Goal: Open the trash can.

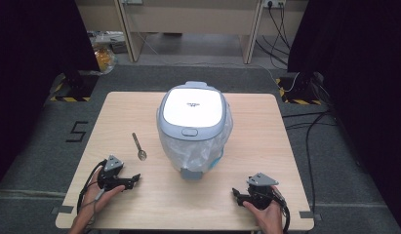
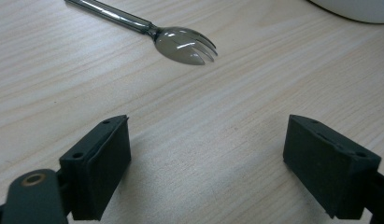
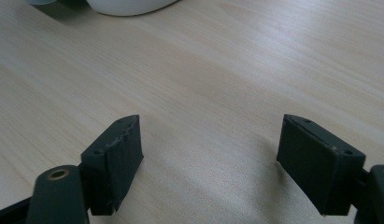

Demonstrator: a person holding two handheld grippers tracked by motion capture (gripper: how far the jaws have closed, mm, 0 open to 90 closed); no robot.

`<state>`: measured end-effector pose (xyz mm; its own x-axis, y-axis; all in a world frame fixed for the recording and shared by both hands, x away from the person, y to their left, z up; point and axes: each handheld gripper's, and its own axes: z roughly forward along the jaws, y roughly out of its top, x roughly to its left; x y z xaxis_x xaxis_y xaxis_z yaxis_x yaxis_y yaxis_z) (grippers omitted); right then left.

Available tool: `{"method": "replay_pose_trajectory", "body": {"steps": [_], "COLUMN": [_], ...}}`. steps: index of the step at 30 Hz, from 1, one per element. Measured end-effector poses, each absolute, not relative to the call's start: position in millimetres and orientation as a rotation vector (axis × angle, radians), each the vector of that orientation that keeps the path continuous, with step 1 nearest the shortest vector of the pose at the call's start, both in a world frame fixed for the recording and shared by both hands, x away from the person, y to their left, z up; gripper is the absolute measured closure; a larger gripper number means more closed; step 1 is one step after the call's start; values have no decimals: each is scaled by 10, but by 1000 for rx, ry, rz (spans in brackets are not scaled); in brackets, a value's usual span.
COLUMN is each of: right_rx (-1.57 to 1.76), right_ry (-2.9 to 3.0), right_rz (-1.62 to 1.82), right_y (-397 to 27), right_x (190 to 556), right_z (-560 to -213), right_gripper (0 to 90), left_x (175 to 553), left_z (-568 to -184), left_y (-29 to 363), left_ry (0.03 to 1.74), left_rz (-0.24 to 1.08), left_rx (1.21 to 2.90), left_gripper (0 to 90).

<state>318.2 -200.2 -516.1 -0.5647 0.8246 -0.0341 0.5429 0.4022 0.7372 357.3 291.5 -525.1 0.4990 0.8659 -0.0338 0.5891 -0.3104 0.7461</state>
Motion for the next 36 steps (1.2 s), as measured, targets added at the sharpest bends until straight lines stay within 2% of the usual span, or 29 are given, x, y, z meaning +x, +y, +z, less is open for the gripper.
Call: {"method": "replay_pose_trajectory", "body": {"steps": [1,5,6,17,21,33,36], "right_rx": [1147,1119,1099,967,895,768,715], "right_ry": [2278,2273,2270,2278,2280,2317,2321], "right_rz": [976,1002,1038,1138,1193,1255,1241], "right_y": [-1999,-1987,-1974,-1765,-1606,-1196,-1078], "right_x": [3170,3151,3137,3073,3055,3086,3109], "right_z": [-5152,-5119,-5096,-4989,-4947,-4976,-4966], "right_gripper": [358,406,441,553,640,705,745], "left_x": [3573,3573,3573,3573,3573,3573,3573], "left_z": [-5251,-5251,-5251,-5252,-5251,-5250,-5251], "left_y": [2915,2915,2915,2913,2914,2917,2915], "left_ry": [1191,1191,1191,1192,1191,1190,1191], "left_rz": [493,493,493,493,493,493,493], "left_rx": [2026,2027,2026,2022,2025,2029,2026], "left_gripper": [140,140,140,140,140,140,140]}}
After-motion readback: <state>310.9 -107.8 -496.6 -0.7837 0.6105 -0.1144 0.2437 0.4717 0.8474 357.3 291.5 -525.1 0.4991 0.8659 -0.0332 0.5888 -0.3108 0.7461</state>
